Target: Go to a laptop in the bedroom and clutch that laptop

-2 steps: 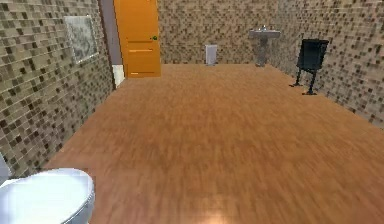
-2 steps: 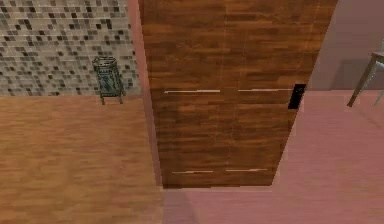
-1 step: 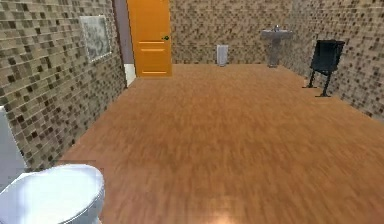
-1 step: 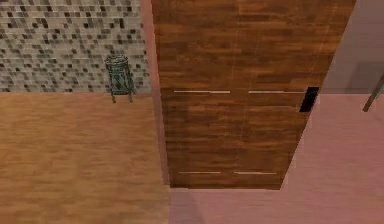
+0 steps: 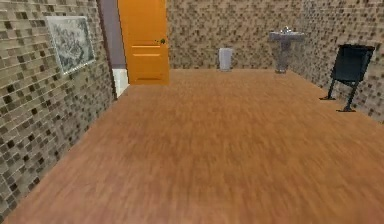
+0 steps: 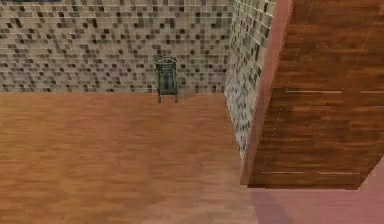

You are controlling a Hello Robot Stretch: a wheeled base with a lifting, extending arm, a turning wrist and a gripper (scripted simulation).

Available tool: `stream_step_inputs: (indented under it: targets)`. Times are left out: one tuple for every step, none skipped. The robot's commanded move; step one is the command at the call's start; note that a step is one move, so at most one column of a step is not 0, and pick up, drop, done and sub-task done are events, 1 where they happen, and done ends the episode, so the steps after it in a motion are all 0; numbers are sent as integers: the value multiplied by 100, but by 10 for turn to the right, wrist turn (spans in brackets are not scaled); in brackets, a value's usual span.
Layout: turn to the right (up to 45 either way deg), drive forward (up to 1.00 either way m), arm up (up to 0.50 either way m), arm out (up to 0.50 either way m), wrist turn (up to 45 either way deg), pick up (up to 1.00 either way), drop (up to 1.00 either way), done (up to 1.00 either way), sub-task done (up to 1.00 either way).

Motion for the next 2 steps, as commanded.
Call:
stream_step_inputs:
  targets:
    - [-120,0,0,0,0,0,0,0,0]
    - [0,100,0,0,0,0,0,0,0]
